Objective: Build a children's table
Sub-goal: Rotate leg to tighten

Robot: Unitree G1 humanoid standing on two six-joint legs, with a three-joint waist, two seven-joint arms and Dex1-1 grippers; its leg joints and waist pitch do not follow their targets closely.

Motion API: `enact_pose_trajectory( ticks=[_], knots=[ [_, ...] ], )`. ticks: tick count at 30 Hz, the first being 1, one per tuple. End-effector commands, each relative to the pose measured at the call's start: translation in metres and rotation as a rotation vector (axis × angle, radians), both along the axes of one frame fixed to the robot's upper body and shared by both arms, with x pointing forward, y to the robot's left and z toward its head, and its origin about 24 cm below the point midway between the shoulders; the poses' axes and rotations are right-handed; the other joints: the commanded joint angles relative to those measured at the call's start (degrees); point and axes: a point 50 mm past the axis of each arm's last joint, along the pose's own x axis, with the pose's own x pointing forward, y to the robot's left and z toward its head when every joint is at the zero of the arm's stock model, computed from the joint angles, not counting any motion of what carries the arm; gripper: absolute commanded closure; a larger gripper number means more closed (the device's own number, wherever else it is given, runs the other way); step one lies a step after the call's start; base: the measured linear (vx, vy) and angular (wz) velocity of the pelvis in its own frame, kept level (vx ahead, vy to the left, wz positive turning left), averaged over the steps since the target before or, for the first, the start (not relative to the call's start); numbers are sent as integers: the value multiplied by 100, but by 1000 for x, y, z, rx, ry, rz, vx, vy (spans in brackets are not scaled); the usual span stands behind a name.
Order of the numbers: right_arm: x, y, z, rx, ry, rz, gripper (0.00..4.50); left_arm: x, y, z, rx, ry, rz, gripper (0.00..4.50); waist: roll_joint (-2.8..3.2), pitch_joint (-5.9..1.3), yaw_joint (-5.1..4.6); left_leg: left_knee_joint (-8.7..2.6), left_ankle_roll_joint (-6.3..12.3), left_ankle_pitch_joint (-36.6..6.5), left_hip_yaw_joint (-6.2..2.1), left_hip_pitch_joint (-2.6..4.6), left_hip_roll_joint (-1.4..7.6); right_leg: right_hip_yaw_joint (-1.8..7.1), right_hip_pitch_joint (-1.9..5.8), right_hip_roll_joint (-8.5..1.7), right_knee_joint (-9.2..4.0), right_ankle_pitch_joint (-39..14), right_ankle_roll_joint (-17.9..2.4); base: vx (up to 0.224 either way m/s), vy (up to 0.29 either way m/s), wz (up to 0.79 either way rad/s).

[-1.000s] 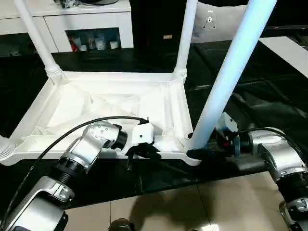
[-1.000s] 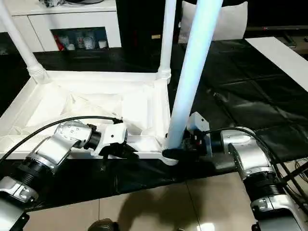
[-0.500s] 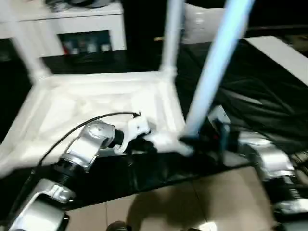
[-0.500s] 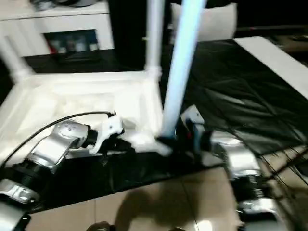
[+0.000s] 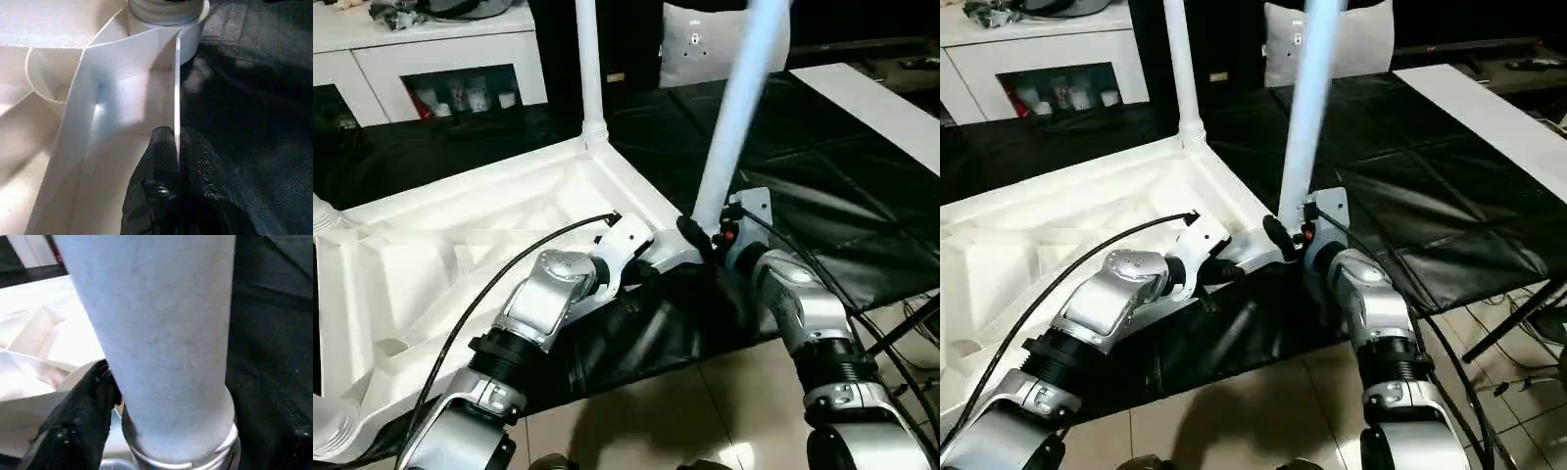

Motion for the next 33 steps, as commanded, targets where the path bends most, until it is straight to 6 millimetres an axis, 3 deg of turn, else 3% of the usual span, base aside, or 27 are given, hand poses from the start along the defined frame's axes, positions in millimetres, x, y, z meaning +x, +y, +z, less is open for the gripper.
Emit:
enact_pose_trajectory(
  ticks=[1,6,9,11,14,15,16,23,26,28,33],
  knots=[
    [-7,19,-5,-6,7,132,57,0,-12,14,-64,-80,-67,450,-59,-388,36,-347,520,-611,-24,-6,136,274,355,-308,-440,-468,-1349,0,0,0],
    [-10,-8,3,-54,-74,216,11,0,8,10,-14,-98,-147,450,-59,-368,46,-360,492,-837,-20,-9,146,279,353,-322,-483,-867,-1250,0,0,0],
    [-12,-21,10,-65,-105,258,5,-3,16,8,3,-102,-214,450,-51,-389,52,-348,557,-682,-30,-10,158,280,360,-317,-443,-612,-1287,0,0,0],
    [-20,-32,18,-75,-120,382,5,-8,24,6,22,-94,-324,450,-36,-404,64,-330,647,-609,-26,-7,159,276,361,-304,-421,-364,-1352,0,0,0],
    [-29,-36,23,-63,-118,505,5,-11,30,3,65,-79,-404,450,-16,-409,153,-320,768,-556,-21,15,190,270,341,-306,-391,-195,-1431,0,0,0],
    [-31,-37,24,-65,-118,543,5,-12,33,2,88,-71,-433,450,-38,-418,180,-319,777,-538,-17,20,205,263,338,-314,-377,-187,-1480,0,0,0],
    [-32,-38,25,-67,-117,570,33,-13,35,1,104,-63,-452,450,-23,-420,195,-320,769,-529,-14,24,216,264,326,-315,-370,-182,-1511,0,0,0],
    [-45,-43,21,-171,-17,831,89,-18,45,1,143,-17,-641,450,-52,-421,296,-314,676,-596,-9,19,225,274,326,-341,-363,-323,-1510,0,0,0],
    [-45,-44,18,-188,16,863,107,-20,48,1,156,0,-688,450,-91,-423,302,-316,611,-643,-5,14,220,276,327,-348,-378,-499,-1460,0,0,0],
    [-45,-43,18,-191,23,873,128,-19,49,2,158,1,-699,450,-69,-420,304,-320,562,-696,-9,18,228,275,316,-353,-379,-592,-1462,0,0,0],
    [-48,-42,13,-201,53,909,174,-16,50,2,162,-5,-696,450,-79,-424,308,-317,504,-744,-8,19,220,278,322,-351,-382,-644,-1425,0,0,0]
  ],
)
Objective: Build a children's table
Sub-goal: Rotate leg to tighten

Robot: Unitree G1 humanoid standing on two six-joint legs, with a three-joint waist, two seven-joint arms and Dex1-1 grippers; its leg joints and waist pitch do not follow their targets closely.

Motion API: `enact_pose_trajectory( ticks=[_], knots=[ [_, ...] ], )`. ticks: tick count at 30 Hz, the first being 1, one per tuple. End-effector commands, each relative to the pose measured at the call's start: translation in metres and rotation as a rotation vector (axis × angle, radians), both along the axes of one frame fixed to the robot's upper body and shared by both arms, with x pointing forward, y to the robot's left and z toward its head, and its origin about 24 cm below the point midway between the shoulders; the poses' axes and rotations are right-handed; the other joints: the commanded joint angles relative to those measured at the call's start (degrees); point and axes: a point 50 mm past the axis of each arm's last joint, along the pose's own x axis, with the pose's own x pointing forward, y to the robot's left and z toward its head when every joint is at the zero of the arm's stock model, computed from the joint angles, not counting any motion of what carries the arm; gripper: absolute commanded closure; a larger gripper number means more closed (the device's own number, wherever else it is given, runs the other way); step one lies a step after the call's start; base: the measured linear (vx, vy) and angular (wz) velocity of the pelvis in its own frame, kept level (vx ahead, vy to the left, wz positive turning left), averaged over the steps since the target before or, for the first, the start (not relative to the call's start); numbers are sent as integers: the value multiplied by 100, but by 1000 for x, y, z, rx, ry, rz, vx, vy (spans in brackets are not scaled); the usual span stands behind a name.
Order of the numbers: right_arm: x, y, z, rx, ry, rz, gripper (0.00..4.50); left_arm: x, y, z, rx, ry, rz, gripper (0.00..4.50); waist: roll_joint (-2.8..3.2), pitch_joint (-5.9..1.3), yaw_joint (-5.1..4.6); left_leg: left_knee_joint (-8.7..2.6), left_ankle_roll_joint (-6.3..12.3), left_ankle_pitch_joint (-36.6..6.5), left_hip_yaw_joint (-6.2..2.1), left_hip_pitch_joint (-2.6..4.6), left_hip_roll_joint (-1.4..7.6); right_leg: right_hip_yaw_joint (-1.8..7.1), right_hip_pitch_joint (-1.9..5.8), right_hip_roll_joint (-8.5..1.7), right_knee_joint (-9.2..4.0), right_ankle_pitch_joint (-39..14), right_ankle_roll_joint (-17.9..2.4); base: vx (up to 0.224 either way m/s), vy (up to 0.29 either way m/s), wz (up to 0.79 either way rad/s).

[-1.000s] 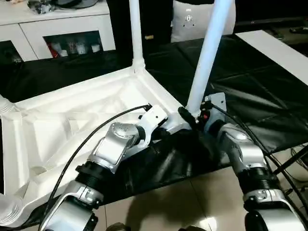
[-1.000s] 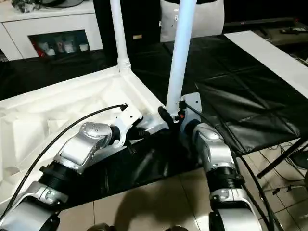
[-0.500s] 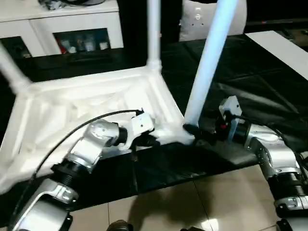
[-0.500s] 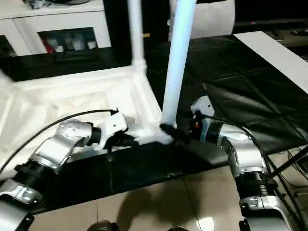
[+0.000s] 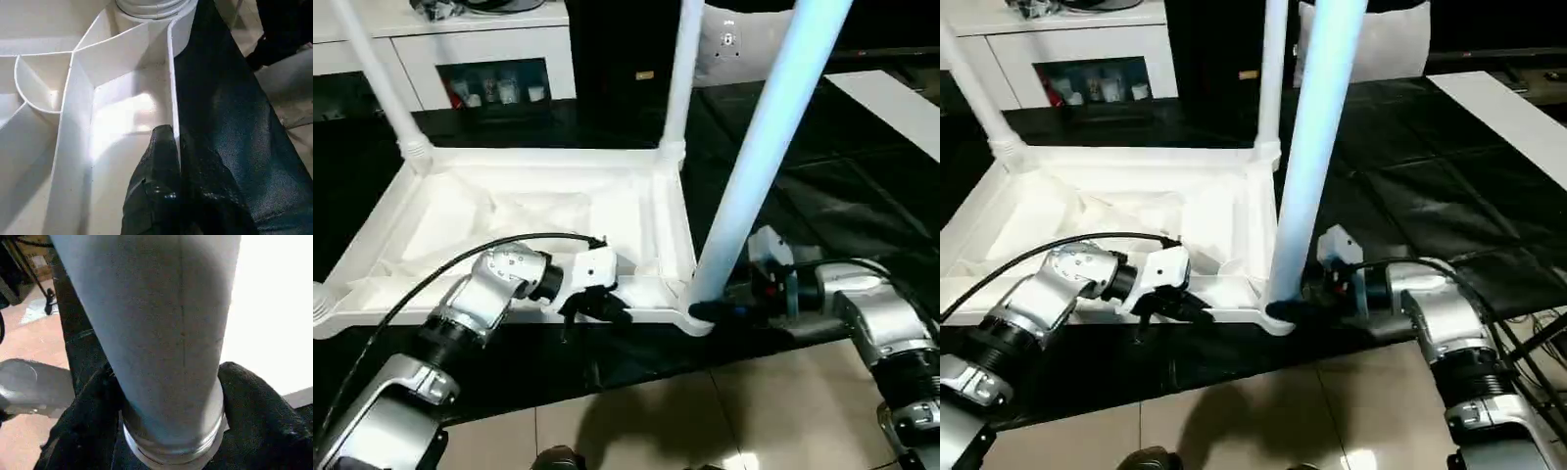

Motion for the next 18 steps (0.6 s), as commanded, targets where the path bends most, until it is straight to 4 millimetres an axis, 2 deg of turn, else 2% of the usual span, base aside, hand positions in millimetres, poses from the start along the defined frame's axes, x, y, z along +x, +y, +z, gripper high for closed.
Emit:
enact_pose_trajectory(
  ticks=[1,8,11,14,15,16,17,18],
  knots=[
    [-2,2,-1,-13,16,34,179,-2,-5,-2,36,5,-72,450,-81,-432,-14,-368,465,-718,-8,68,206,301,338,-345,-391,-615,-1415,0,0,0],
    [-5,5,-4,32,54,33,188,-3,-7,-2,-3,30,-45,450,-71,-438,7,-361,494,-663,-7,72,205,294,336,-335,-377,-525,-1445,0,0,0],
    [-5,15,-3,125,104,-41,189,-1,-13,1,-76,65,70,450,-80,-431,18,-366,507,-579,-14,61,213,295,348,-332,-355,-454,-1475,0,0,0],
    [1,26,-8,128,117,-161,189,1,-20,3,-128,92,166,450,-80,-409,-12,-385,417,-712,-14,64,205,290,329,-338,-404,-783,-1411,0,0,0],
    [2,28,-9,123,113,-190,189,1,-22,4,-141,96,188,450,-79,-381,-32,-397,374,-819,-11,64,198,292,313,-340,-431,-965,-1367,0,0,0],
    [12,37,-19,94,118,-356,189,4,-33,4,-194,115,293,450,-80,-362,-83,-421,203,-1031,-17,81,188,297,309,-354,-485,-1471,-1218,0,0,0],
    [14,39,-21,88,121,-392,189,4,-35,4,-202,117,315,450,-89,-345,-140,-445,99,-1074,-34,53,168,278,320,-352,-509,-1720,-1131,0,0,0],
    [14,40,-22,87,122,-400,189,5,-36,4,-204,118,319,450,-89,-345,-140,-445,99,-1074,-34,53,168,278,320,-352,-509,-1720,-1131,0,0,0]
  ],
)
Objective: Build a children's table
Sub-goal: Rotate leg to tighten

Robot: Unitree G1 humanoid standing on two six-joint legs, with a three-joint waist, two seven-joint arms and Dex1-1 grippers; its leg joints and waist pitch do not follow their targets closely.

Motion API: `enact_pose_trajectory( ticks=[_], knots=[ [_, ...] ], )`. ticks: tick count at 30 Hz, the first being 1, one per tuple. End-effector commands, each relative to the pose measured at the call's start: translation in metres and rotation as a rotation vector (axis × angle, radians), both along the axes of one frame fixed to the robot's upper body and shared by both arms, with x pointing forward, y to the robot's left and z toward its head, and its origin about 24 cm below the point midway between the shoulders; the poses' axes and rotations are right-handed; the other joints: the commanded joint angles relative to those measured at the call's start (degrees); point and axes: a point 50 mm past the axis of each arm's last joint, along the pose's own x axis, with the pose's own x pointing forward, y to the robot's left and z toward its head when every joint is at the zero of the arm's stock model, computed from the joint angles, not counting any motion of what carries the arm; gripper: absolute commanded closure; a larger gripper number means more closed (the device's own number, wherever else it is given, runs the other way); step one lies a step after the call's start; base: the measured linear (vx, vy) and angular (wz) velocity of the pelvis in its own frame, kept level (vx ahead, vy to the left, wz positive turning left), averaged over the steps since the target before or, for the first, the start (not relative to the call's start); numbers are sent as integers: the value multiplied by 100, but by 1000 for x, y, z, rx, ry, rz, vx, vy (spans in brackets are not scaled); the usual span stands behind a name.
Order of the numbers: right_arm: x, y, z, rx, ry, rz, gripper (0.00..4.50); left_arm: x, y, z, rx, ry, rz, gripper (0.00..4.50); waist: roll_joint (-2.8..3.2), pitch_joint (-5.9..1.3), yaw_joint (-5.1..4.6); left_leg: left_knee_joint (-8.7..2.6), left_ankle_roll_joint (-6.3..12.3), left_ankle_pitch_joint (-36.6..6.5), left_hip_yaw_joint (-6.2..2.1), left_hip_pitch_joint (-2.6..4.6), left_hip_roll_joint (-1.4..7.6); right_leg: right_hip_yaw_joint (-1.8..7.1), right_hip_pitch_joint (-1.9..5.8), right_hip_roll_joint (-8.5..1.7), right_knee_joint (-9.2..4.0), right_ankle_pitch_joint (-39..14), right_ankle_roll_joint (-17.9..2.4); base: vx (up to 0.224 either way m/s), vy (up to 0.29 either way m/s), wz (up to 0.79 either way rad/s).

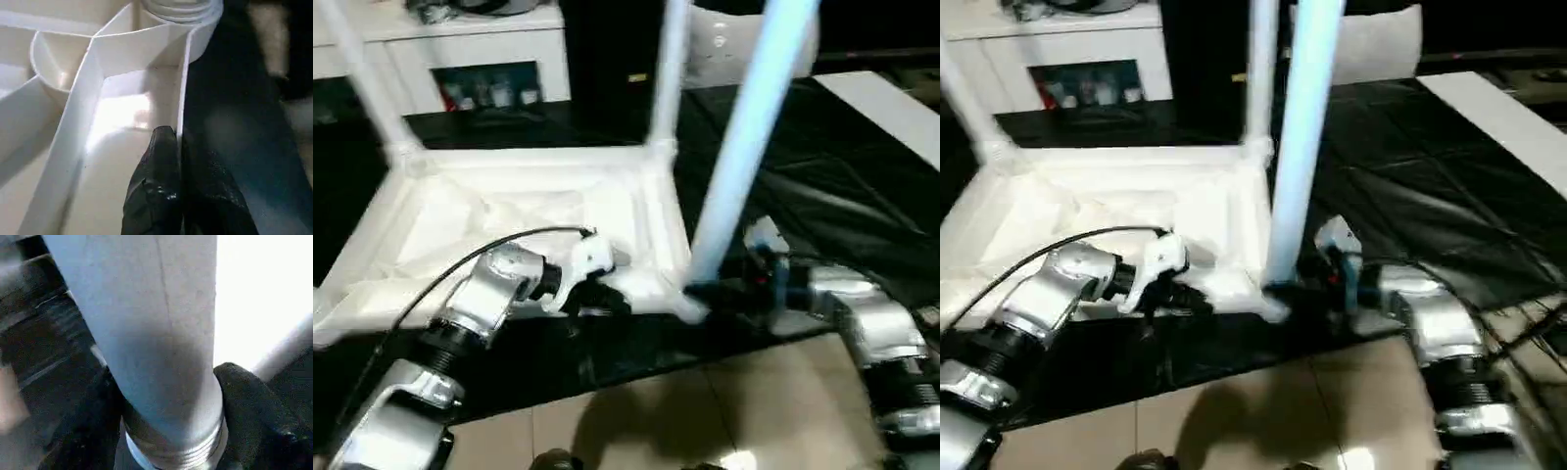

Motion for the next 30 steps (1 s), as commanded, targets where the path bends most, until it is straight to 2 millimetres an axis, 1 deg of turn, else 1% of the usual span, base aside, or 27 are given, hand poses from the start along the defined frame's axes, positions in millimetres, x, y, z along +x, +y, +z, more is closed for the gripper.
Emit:
enact_pose_trajectory(
  ticks=[1,2,3,4,5,6,7,9,10,11,12,13,14,15,16,17,19,20,21,22,23,24,25,26,27,28,30],
  knots=[
    [3,23,-13,-8,60,-51,189,-2,-32,9,-115,-13,9,450,-94,-336,-39,-462,57,-1247,-61,11,143,255,337,-350,-567,-2154,-935,0,0,0],
    [6,29,-16,1,67,-106,189,0,-38,7,-118,-15,62,450,-75,-332,-46,-463,50,-1294,-54,39,149,261,312,-351,-591,-2210,-911,0,0,0],
    [11,36,-20,-10,78,-220,189,3,-48,6,-121,-21,151,450,-78,-313,-97,-469,38,-1399,-45,64,151,277,276,-343,-617,-2258,-910,0,0,0],
    [13,39,-21,-16,84,-259,189,4,-51,6,-120,-24,180,450,-92,-302,-132,-471,22,-1481,-48,94,130,278,268,-346,-644,-2416,-876,0,0,0],
    [14,39,-22,-18,85,-267,189,4,-52,5,-120,-25,186,450,-92,-302,-132,-471,22,-1481,-48,94,130,278,268,-346,-644,-2416,-876,0,0,0],
    [15,41,-22,-19,85,-290,190,5,-55,5,-114,-32,204,450,-97,-310,-137,-462,51,-1496,-53,96,108,266,287,-348,-671,-2601,-780,0,0,0],
    [18,43,-22,-25,78,-331,190,6,-60,6,-115,-41,235,450,-72,-330,-134,-471,108,-1417,-52,97,125,284,281,-338,-671,-2464,-739,0,0,0],
    [20,45,-22,-26,69,-358,190,6,-66,6,-115,-46,258,450,-75,-334,-144,-472,128,-1371,-48,85,123,280,284,-331,-663,-2319,-766,0,0,0],
    [21,48,-22,-19,55,-371,190,5,-71,7,-113,-51,272,450,-60,-361,-146,-474,154,-1295,-46,91,142,280,290,-326,-641,-2059,-842,0,0,0],
    [22,49,-21,-10,42,-384,134,5,-75,8,-116,-53,283,450,-58,-361,-148,-475,164,-1286,-43,85,142,280,290,-323,-632,-1981,-865,0,0,0],
    [22,50,-19,9,37,-392,120,4,-76,8,-117,-55,283,450,-43,-378,-144,-474,182,-1245,-45,88,144,279,305,-321,-621,-1820,-919,0,0,0],
    [23,51,-18,23,35,-398,120,4,-77,9,-118,-57,283,450,-46,-390,-146,-469,221,-1188,-39,86,145,286,306,-318,-605,-1605,-979,0,0,0],
    [22,50,-17,21,23,-392,100,4,-76,10,-117,-62,278,450,-49,-397,-142,-462,269,-1097,-35,73,137,286,320,-317,-593,-1420,-1026,0,0,0],
    [22,49,-16,16,4,-382,100,3,-74,10,-113,-68,271,450,-49,-397,-142,-462,269,-1097,-35,73,137,286,320,-317,-593,-1420,-1026,0,0,0],
    [21,47,-16,14,-8,-371,85,3,-72,10,-110,-74,262,450,-48,-415,-127,-447,329,-974,-27,72,134,291,328,-324,-579,-1243,-1068,0,0,0],
    [20,44,-14,14,-29,-354,76,3,-69,10,-106,-83,247,450,-53,-415,-121,-446,351,-959,-25,66,130,289,333,-323,-579,-1226,-1076,0,0,0],
    [20,35,-11,23,-70,-325,65,4,-62,9,-93,-97,222,450,-56,-427,-98,-432,417,-886,-23,53,130,289,345,-328,-570,-1149,-1091,0,0,0],
    [19,32,-10,28,-77,-317,65,4,-59,8,-89,-100,219,450,-63,-448,-94,-422,436,-841,-19,50,127,289,357,-325,-554,-1075,-1109,0,0,0],
    [19,26,-7,16,-102,-301,53,5,-54,7,-76,-108,206,450,-62,-456,-88,-418,455,-769,-19,44,128,292,364,-328,-541,-981,-1130,0,0,0],
    [18,18,-5,11,-125,-275,38,6,-49,7,-59,-116,191,450,-58,-458,-73,-405,520,-659,-9,43,127,287,357,-315,-520,-758,-1205,0,0,0],
    [17,9,-1,6,-147,-237,25,6,-43,6,-44,-124,166,450,-59,-467,-63,-394,555,-624,-9,28,122,284,375,-316,-501,-667,-1225,0,0,0],
    [17,9,-1,6,-147,-237,25,6,-43,6,-44,-124,166,450,-56,-474,-56,-387,584,-589,-8,29,124,285,376,-317,-493,-594,-1242,0,0,0],
    [13,1,3,1,-163,-178,19,6,-37,6,-30,-135,125,450,-49,-486,-42,-375,645,-483,-11,27,130,282,373,-312,-466,-392,-1295,0,0,0],
    [11,-2,5,-3,-167,-150,9,6,-35,6,-22,-141,105,450,-50,-488,-19,-366,699,-478,-8,37,139,279,372,-302,-451,-296,-1336,0,0,0],
    [10,-5,6,-4,-168,-132,9,6,-33,7,-20,-146,84,450,-50,-488,-19,-366,699,-478,-8,37,139,279,372,-302,-451,-296,-1336,0,0,0],
    [9,-7,7,1,-163,-101,9,5,-32,7,-23,-145,59,450,-40,-487,0,-366,743,-451,-9,41,154,278,360,-305,-435,-222,-1397,0,0,0],
    [6,-10,9,3,-161,-54,9,4,-31,8,-27,-143,25,450,-45,-480,23,-367,728,-545,-2,47,158,275,358,-311,-446,-342,-1412,0,0,0]
  ],
)
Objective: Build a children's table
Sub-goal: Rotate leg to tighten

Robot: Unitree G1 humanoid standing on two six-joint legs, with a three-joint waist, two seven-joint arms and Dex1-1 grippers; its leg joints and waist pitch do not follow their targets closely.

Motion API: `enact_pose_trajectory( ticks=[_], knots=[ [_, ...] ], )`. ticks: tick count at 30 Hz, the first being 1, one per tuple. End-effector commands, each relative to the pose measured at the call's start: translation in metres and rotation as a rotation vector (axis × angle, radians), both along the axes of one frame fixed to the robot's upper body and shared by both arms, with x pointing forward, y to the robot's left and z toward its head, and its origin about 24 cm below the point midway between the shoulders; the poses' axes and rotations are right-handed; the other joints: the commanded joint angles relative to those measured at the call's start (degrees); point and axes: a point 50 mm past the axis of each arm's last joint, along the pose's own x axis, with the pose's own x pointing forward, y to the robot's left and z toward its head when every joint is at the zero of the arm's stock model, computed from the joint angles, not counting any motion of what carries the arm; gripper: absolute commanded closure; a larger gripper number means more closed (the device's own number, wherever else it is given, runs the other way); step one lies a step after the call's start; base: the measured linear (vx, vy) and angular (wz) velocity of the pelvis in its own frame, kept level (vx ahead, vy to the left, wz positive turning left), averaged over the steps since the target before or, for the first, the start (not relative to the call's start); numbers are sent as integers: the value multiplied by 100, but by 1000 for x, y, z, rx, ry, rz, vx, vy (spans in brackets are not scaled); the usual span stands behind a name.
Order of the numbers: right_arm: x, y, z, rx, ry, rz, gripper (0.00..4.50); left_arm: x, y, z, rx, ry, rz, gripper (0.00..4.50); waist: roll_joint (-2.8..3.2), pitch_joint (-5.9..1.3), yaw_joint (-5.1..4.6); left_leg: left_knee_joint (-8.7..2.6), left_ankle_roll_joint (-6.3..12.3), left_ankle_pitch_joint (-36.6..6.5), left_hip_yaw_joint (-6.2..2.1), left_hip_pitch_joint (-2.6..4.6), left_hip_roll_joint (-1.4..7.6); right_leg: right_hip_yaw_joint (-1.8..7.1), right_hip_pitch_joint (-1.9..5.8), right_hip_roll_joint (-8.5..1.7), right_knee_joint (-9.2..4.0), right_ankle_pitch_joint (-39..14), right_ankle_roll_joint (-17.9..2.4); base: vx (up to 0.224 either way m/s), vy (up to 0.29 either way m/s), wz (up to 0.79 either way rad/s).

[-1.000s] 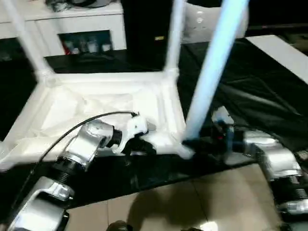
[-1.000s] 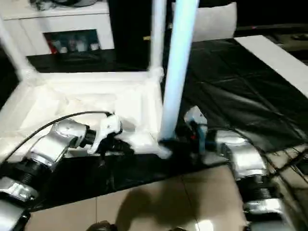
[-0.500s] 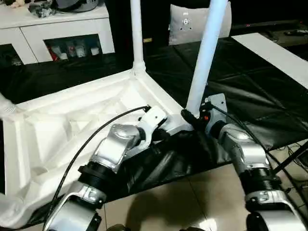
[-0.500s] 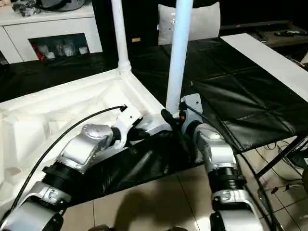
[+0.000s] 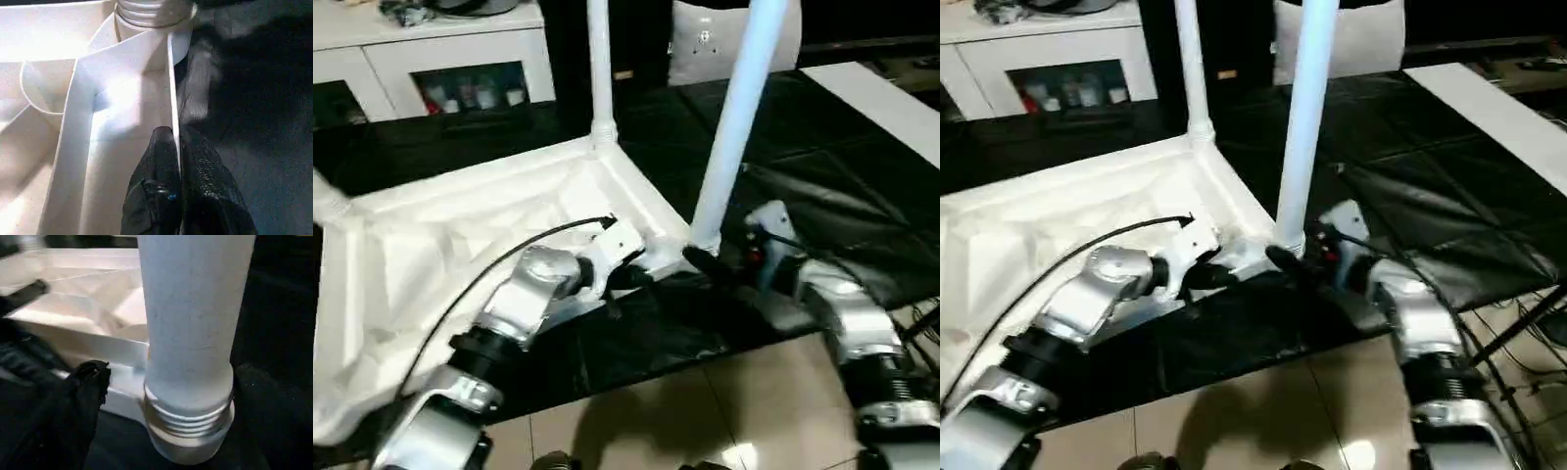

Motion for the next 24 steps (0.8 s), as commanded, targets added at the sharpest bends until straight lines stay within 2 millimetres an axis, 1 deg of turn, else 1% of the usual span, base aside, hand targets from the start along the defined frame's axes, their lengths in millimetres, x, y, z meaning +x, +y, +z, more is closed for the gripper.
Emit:
enact_pose_trajectory(
  ticks=[1,2,3,4,5,7,9,11,12,14,16,17,18,19,20,21,24],
  knots=[
    [-3,7,4,13,-15,79,9,-2,-7,6,-34,-21,-73,450,-84,-453,28,-306,655,-580,-15,54,174,279,359,-326,-359,-445,-1444,0,0,0],
    [-4,6,5,-7,-21,112,9,-3,-6,6,-21,-26,-119,450,-114,-454,23,-307,641,-581,-11,51,177,280,360,-325,-356,-453,-1443,0,0,0],
    [-5,5,6,-15,-27,130,9,-4,-5,6,-15,-26,-142,450,-107,-456,38,-307,634,-581,-22,51,174,274,361,-331,-354,-488,-1435,0,0,0],
    [-9,2,8,-39,-38,211,9,-8,0,4,23,-21,-241,450,-97,-461,68,-296,630,-626,-13,69,176,276,341,-335,-368,-568,-1423,0,0,0],
    [-13,0,9,-53,-30,274,9,-11,4,2,53,-10,-297,450,-99,-457,87,-298,635,-640,-10,53,185,276,358,-324,-353,-558,-1411,0,0,0],
    [-15,-1,9,-63,-22,310,9,-12,6,1,70,-7,-328,450,-90,-456,107,-294,642,-629,-5,62,195,282,339,-320,-340,-512,-1415,0,0,0],
    [-16,-1,9,-71,-19,329,9,-12,8,1,81,-7,-352,450,-92,-449,154,-298,610,-678,-3,75,206,287,320,-340,-346,-595,-1430,0,0,0],
    [-17,-3,9,-97,-10,372,9,-15,13,1,115,3,-414,450,-90,-452,191,-307,530,-745,-11,77,211,282,321,-341,-346,-723,-1397,0,0,0],
    [-16,-4,10,-111,-8,382,9,-15,15,1,126,8,-431,450,-112,-451,193,-310,497,-766,-7,75,214,285,321,-343,-344,-732,-1389,0,0,0],
    [-17,-4,10,-117,-1,407,9,-16,16,1,130,12,-456,450,-101,-452,212,-309,464,-766,-8,79,215,290,319,-348,-338,-725,-1390,0,0,0],
    [-17,-4,10,-117,6,427,36,-16,18,1,136,13,-472,450,-108,-454,231,-302,465,-773,-5,70,207,288,324,-347,-339,-729,-1377,0,0,0],
    [-18,-4,10,-117,17,448,36,-16,18,1,143,12,-481,450,-139,-451,232,-301,468,-782,3,67,204,291,325,-346,-343,-748,-1365,0,0,0],
    [-19,-4,10,-119,21,456,48,-16,19,1,145,12,-485,450,-128,-455,246,-301,463,-785,-6,71,207,288,327,-351,-333,-775,-1364,0,0,0],
    [-21,-4,9,-127,39,491,56,-16,20,0,155,14,-497,450,-137,-456,260,-296,464,-795,-1,71,207,288,321,-350,-343,-823,-1340,0,0,0],
    [-21,-4,9,-127,39,491,77,-16,20,0,155,14,-497,450,-132,-460,272,-293,464,-786,-1,75,207,288,319,-351,-341,-827,-1338,0,0,0],
    [-21,-4,9,-127,43,500,77,-15,21,0,158,16,-500,450,-140,-454,273,-295,461,-770,-2,66,210,291,317,-352,-338,-817,-1335,0,0,0],
    [-21,-4,9,-125,45,506,89,-15,22,-1,160,17,-504,450,-133,-457,282,-295,426,-788,-6,70,214,290,314,-355,-335,-853,-1331,0,0,0]
  ],
)
